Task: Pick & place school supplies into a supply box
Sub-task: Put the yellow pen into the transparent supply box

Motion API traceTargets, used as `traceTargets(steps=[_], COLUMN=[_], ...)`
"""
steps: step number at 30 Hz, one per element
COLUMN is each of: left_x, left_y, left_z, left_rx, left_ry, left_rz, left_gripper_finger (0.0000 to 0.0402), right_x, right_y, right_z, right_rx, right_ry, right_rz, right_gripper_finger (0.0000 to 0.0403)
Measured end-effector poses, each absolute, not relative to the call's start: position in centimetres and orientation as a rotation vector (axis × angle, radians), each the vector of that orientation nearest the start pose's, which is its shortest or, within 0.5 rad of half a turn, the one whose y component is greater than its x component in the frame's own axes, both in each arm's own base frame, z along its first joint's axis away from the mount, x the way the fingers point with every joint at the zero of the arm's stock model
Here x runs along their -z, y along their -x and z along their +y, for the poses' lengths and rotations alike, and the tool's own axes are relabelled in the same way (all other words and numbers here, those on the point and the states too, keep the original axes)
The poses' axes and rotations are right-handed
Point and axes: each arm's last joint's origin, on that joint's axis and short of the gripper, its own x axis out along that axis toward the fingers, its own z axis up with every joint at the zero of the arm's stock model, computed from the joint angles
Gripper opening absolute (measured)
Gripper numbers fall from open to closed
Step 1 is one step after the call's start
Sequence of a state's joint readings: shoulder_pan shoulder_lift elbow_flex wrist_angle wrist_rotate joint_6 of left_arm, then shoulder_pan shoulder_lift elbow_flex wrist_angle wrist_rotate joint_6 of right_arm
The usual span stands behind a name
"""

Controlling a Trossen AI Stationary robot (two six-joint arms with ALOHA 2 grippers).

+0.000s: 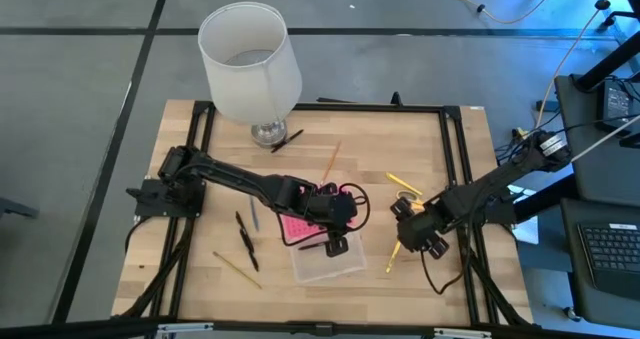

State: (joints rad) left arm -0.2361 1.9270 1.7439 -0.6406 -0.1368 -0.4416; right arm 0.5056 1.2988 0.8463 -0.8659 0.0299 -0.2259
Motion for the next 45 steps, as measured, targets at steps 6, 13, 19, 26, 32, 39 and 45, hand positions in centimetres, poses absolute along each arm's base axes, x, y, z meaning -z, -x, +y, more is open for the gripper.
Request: traceTargets(steps=[6, 13, 19, 26, 32, 39, 45], left_x=[-29.4, -29.4, -29.3, -29.3, -29.3, -29.3, -29.3], left_y=[-41.8, -41.7, -41.7, -41.7, -41.7, -41.6, -41.6], left_z=[-9.8, -9.8, -9.9, -9.9, -9.9, -10.1, -10.2], left_rx=[-0.082, -0.085, -0.088, -0.089, -0.09, -0.086, -0.08], left_ry=[0.261, 0.26, 0.268, 0.268, 0.272, 0.271, 0.272], left_rz=[0.816, 0.825, 0.827, 0.828, 0.828, 0.829, 0.831], left_gripper_finger=[0.0095, 0.0095, 0.0095, 0.0095, 0.0095, 0.0095, 0.0095], right_x=[-19.8, -16.4, -14.5, -13.3, -13.1, -13.0, -13.5], right_y=[-20.3, -21.3, -22.2, -22.6, -22.5, -22.5, -22.4], right_z=[11.1, 11.7, 12.2, 12.3, 12.3, 12.3, 12.2], right_rx=[-0.582, -0.64, -0.635, -0.626, -0.642, -0.648, -0.643], right_ry=[0.592, 0.683, 0.696, 0.749, 0.737, 0.724, 0.723], right_rz=[1.25, 1.387, 1.418, 1.448, 1.458, 1.465, 1.447], right_gripper_finger=[0.0255, 0.0255, 0.0255, 0.0233, 0.0165, 0.0091, 0.0066])
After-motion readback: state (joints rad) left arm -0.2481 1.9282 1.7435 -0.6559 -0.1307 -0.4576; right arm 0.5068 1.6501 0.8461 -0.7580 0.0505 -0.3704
